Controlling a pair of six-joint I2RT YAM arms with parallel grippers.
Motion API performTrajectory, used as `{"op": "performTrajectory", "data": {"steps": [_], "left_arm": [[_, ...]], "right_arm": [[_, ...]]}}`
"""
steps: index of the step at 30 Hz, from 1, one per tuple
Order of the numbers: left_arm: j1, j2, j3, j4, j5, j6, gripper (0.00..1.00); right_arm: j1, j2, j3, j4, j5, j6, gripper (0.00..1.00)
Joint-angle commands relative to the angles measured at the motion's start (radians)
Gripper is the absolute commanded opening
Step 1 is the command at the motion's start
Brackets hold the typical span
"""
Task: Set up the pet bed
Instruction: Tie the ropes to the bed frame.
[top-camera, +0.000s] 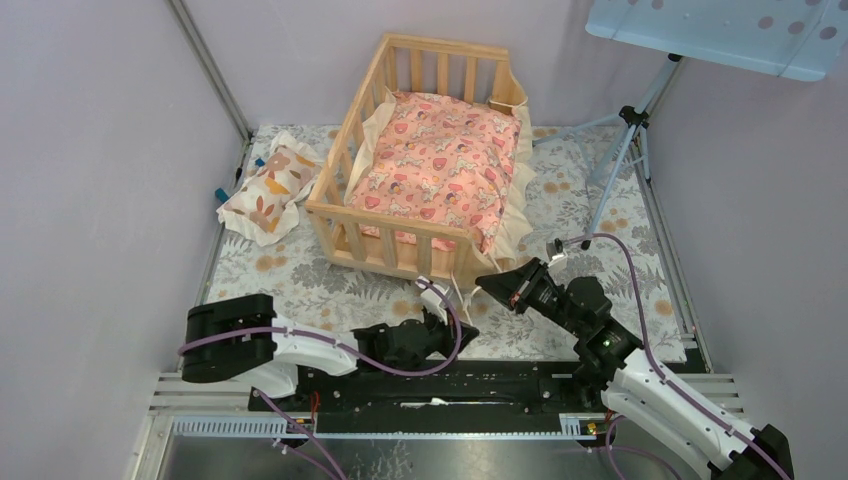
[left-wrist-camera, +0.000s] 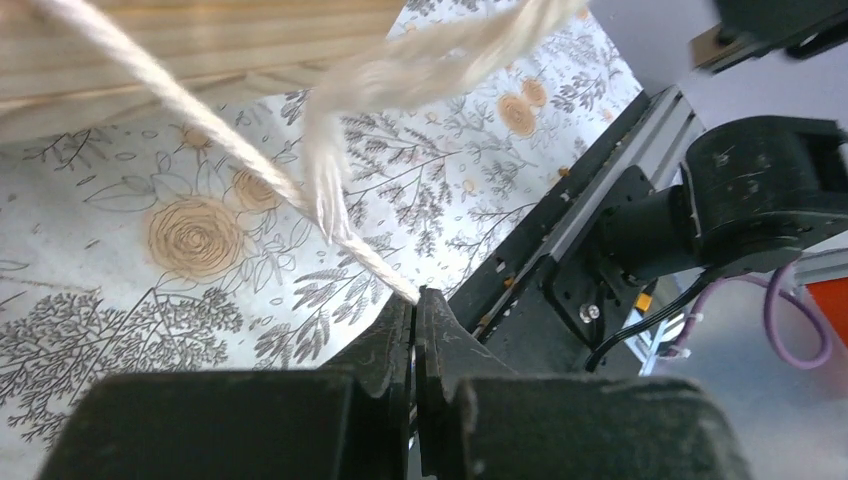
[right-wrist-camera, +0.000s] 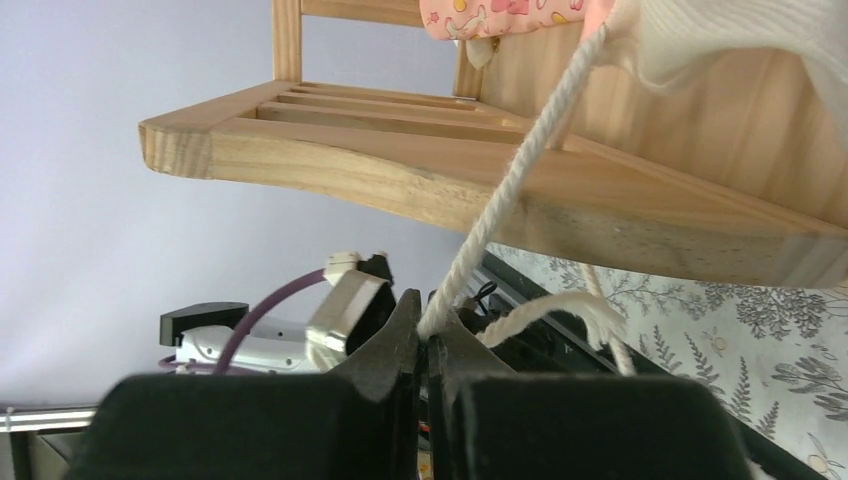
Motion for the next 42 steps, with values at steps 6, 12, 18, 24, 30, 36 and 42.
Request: {"op": "performTrajectory", "data": {"steps": [6,12,18,24,30,36,42], "left_arm": [[-0.009,0.037,-0.025,0.169,-0.01,-0.014,0.0],[-0.01,0.072,-0.015,0.19,0.0,-0.016,0.0],[-0.011,0.093,-0.01,0.207,0.006,-0.021,0.0],[-0.017,0.093,0.01,0.209,0.008,-0.02,0.0],[-0.02,0.099,0.058,0.198,0.022,-0.007,0.0],[-0.02,0.13,0.102,0.199,0.045,-0.002,0.0],[-0.021,0.125,0.126,0.191,0.044,0.006,0.0]], "right_arm": [[-0.004,0.023,0.059,0.059,-0.04,0.083,0.0],[-0.003,0.017,0.014,0.138,-0.041,0.159,0.0],[-0.003,0.006,0.007,0.157,-0.024,0.214,0.0],[-0.003,0.024,0.002,0.113,-0.006,0.201,0.0],[-0.002,0.063,-0.014,0.123,-0.024,0.192,0.0],[-0.002,0.089,-0.014,0.103,-0.041,0.157,0.0],[-0.003,0.11,-0.015,0.043,-0.061,0.078,0.0]]}}
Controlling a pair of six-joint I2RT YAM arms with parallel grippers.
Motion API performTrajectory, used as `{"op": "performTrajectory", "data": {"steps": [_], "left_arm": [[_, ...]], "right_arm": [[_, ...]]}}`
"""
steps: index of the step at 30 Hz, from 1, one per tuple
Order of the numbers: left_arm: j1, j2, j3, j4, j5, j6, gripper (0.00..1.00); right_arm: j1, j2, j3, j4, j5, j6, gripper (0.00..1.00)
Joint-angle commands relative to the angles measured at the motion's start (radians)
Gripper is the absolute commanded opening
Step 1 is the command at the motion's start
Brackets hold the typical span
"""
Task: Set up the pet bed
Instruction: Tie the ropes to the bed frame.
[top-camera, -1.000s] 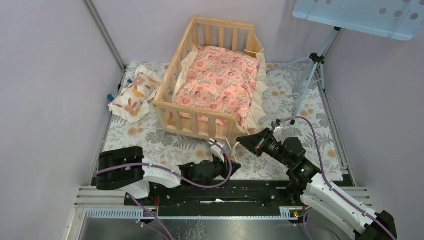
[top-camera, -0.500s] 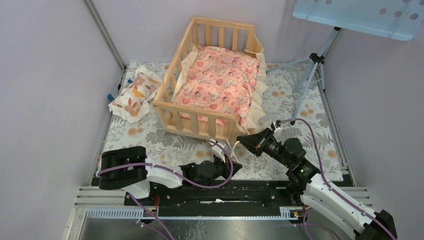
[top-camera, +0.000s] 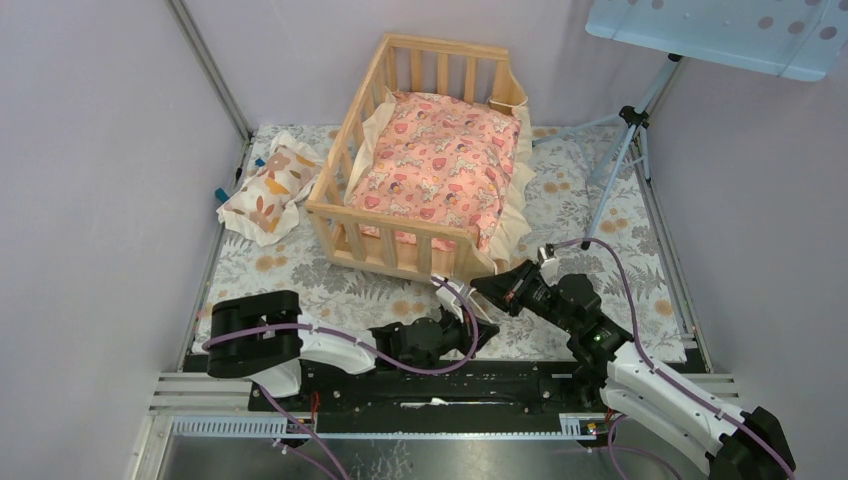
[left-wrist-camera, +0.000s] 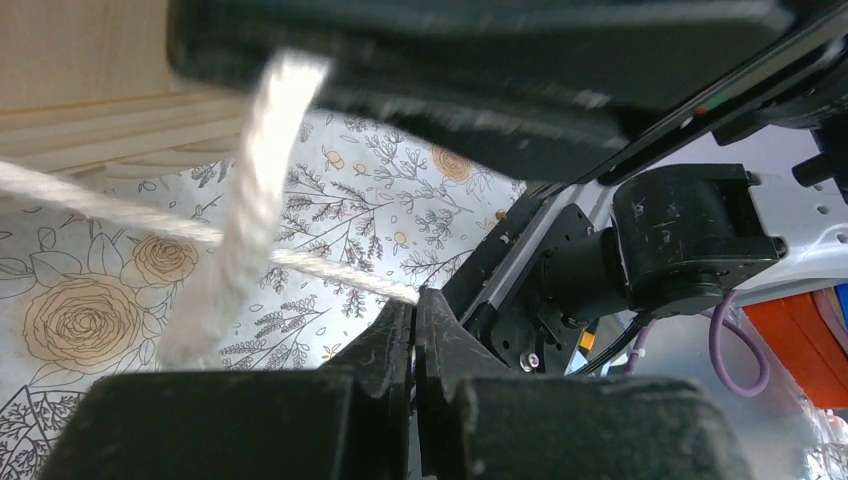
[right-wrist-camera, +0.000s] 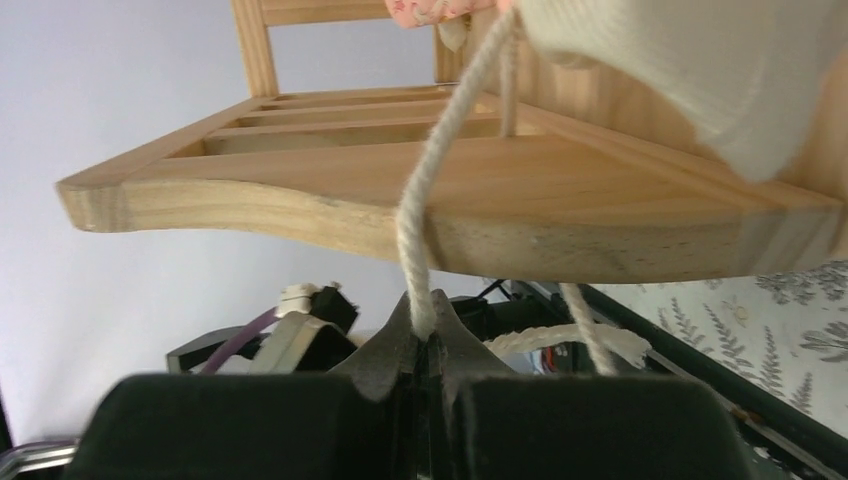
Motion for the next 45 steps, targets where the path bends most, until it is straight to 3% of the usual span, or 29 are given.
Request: {"op": "performTrajectory", "data": {"steps": [1,8,18,24,33,37,45], "left_arm": [[-0.01,-0.014,0.047,0.052,0.02,0.013,0.0],[-0.009,-0.06,0.061,0.025,-0.012,0.029,0.0],[-0.009,-0.109,0.047,-0.014,-0.056,0.006,0.0],[-0.009,-0.131,0.038,-0.044,-0.078,-0.003,0.0],[-0.009,-0.152,0.007,-0.053,-0.116,-0.035,0.0],[-0.008,-0.17,0.001,-0.07,-0.139,-0.07,0.0],[-0.006,-0.26,0.021,-0.21,-0.261,-0.197,0.0]], "right_arm": [[-0.003,0.007,0.009,-0.07,-0.03,-0.1,0.0],[-0.002,-0.007,0.04,-0.226,0.014,-0.27,0.01],[-0.003,-0.072,0.101,-0.313,0.031,-0.397,0.36],[-0.002,-0.122,0.116,-0.345,0.026,-0.42,0.5],[-0.002,-0.259,0.128,-0.522,0.107,-0.492,0.58],[-0.003,-0.346,0.108,-0.557,0.154,-0.565,0.56],[-0.004,-0.537,-0.01,-0.414,0.106,-0.731,0.5]]}}
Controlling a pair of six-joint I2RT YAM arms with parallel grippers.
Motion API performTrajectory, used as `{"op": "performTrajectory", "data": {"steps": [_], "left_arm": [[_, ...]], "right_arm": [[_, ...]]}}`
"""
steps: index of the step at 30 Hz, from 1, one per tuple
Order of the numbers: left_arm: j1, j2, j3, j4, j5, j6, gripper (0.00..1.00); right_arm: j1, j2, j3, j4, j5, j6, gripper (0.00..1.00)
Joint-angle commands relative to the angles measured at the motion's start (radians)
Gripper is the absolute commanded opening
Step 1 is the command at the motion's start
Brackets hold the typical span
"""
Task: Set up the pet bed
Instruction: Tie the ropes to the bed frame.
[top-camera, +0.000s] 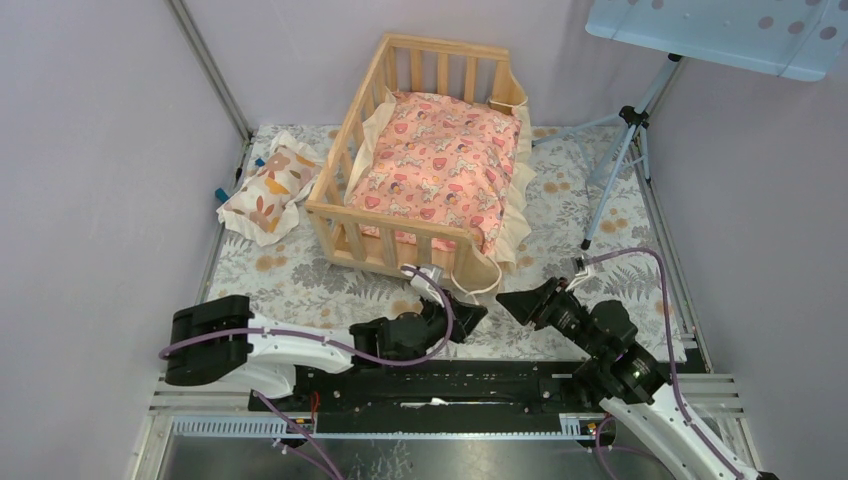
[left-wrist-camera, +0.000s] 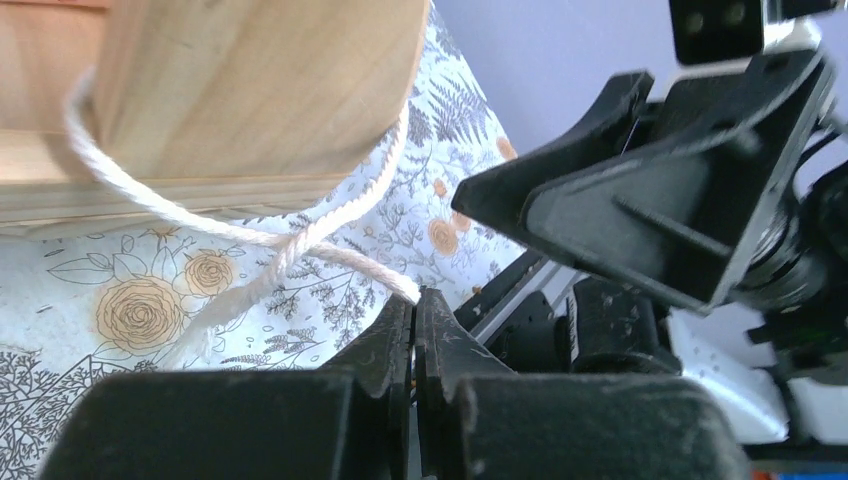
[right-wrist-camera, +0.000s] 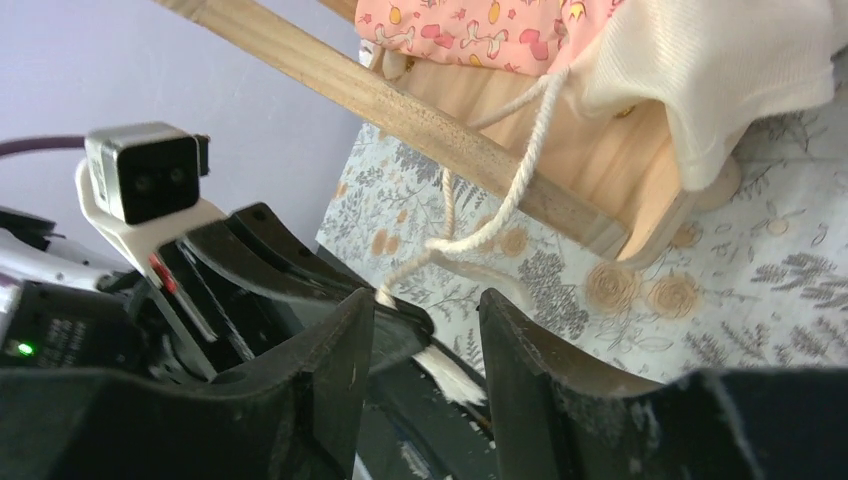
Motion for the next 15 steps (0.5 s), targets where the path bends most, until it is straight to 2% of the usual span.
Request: {"op": "performTrajectory", "data": {"steps": [1,4,9,15], "left_arm": [[-0.001,-0.071,0.027,-0.065,-0.107,-0.087,0.0],[0.001,-0.085,0.055,-0.132,-0.131,-0.112,0.0],[0.005,-0.088,0.079,-0.171,-0.142,-0.13,0.0],[0.01,-0.092,0.087,-0.187,-0.149,-0.154,0.0]], "right_arm": [[-0.002,-0.069,-0.061,0.109,-0.009,-0.143,0.49],[-0.003,-0.061,-0.086,0.167,-0.045,-0.215,0.51],[-0.003,-0.001,-0.101,0.268,-0.13,-0.297,0.63],[-0.003,0.072,-0.095,0.302,-0.22,-0.361,0.61]]}}
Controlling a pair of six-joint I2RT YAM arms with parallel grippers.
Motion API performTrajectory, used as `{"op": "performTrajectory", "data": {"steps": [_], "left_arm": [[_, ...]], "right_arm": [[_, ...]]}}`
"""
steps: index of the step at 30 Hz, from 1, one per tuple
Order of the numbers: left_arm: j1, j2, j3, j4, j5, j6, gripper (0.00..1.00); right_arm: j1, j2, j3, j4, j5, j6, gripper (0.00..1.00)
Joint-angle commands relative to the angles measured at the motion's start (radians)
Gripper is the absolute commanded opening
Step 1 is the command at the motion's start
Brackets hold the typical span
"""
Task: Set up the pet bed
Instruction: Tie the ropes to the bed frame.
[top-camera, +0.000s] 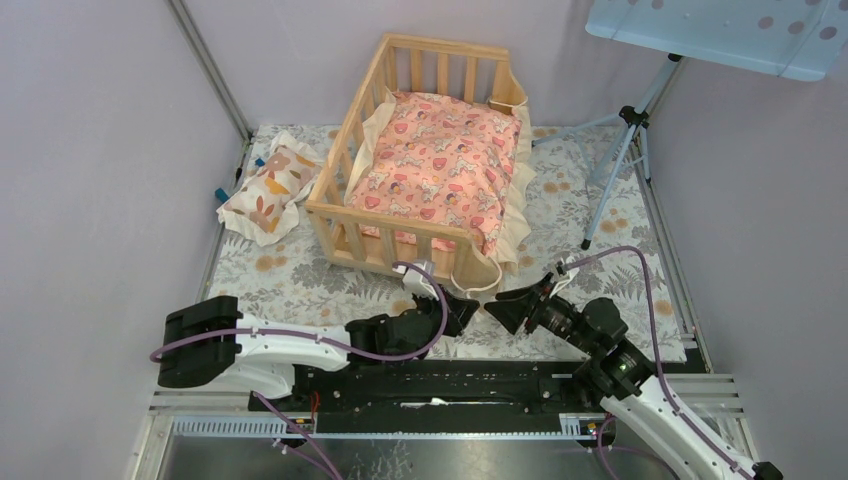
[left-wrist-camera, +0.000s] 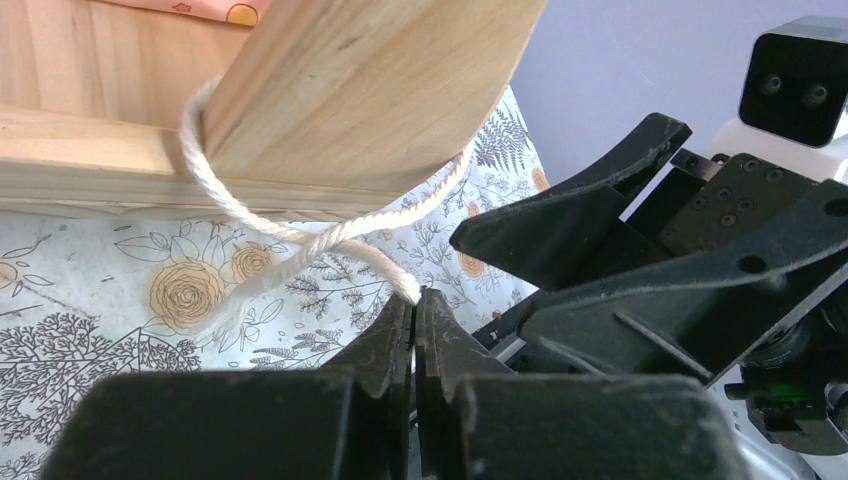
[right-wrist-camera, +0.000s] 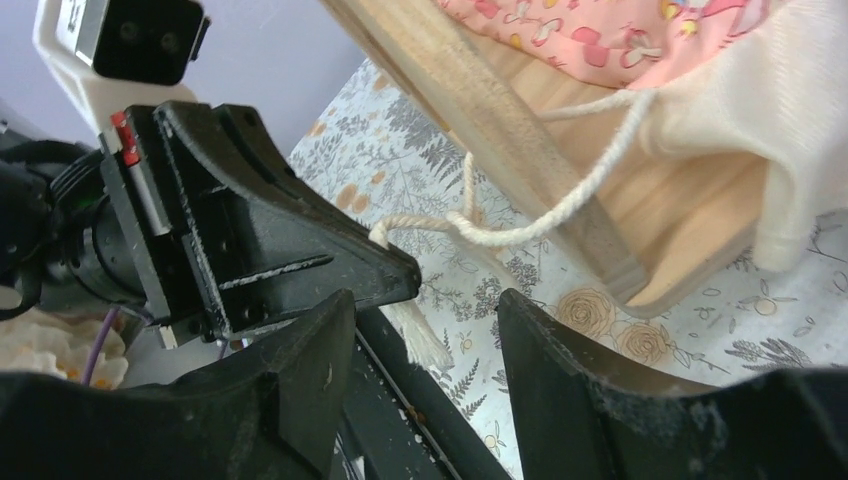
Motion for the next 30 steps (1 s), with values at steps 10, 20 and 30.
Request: {"op": "performTrajectory", "data": {"steps": [10,20,30], "left_arm": [[0.018,-0.048,0.071,-0.035,-0.036,-0.078,0.0],[0.023,-0.036,0.08,-0.024,-0.017,-0.088,0.0],[0.027,-0.03,0.079,-0.013,-0.015,-0.098,0.0]], "right_arm": [[-0.002,0.148,0.009,0.149,-0.147,-0.14,0.61],[-0.002,0.285,0.018,0.258,-0.165,-0.168,0.57],[-0.002,0.283,0.019,0.253,-0.196,-0.157,0.45]]}}
